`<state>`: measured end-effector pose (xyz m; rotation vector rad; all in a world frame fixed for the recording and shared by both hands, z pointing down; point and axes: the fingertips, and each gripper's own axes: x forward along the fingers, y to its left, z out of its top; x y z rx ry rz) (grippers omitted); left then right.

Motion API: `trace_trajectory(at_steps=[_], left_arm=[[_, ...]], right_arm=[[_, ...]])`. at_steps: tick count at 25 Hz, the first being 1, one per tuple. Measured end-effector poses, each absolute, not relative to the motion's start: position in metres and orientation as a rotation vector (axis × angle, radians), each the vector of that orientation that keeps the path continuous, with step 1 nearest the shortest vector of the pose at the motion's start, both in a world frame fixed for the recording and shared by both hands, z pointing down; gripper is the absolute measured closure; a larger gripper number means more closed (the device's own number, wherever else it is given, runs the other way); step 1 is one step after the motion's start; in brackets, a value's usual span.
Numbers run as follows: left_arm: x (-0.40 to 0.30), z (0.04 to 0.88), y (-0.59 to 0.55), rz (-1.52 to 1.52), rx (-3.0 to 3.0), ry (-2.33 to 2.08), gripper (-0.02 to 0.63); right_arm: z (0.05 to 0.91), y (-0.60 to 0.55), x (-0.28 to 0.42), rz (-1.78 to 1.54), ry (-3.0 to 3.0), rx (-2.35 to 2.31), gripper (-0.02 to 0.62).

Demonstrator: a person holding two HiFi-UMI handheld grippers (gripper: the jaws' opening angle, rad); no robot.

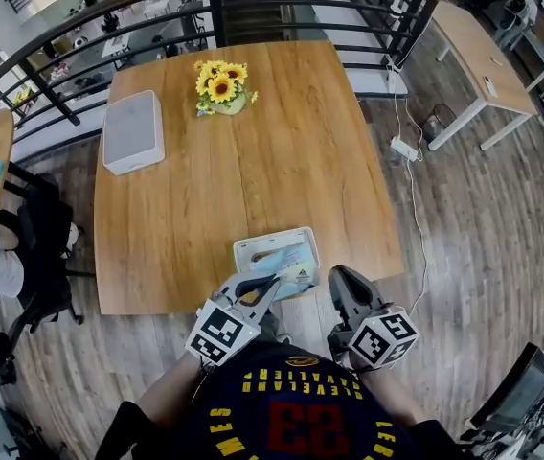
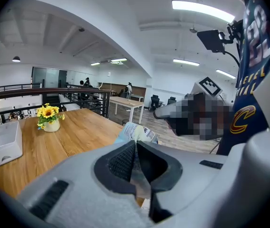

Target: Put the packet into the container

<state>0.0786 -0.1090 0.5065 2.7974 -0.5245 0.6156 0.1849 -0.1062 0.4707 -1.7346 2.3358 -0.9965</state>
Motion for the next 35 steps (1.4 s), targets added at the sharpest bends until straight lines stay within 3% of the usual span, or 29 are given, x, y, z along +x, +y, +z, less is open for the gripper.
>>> trace_trajectory(at_steps=[35], left_arm=[[0.082, 0.553, -0.144, 0.620, 2.787, -0.498, 0.592]], right_arm=[[0.561, -0.165, 0.155, -1.343, 2.694, -1.389, 0.512]])
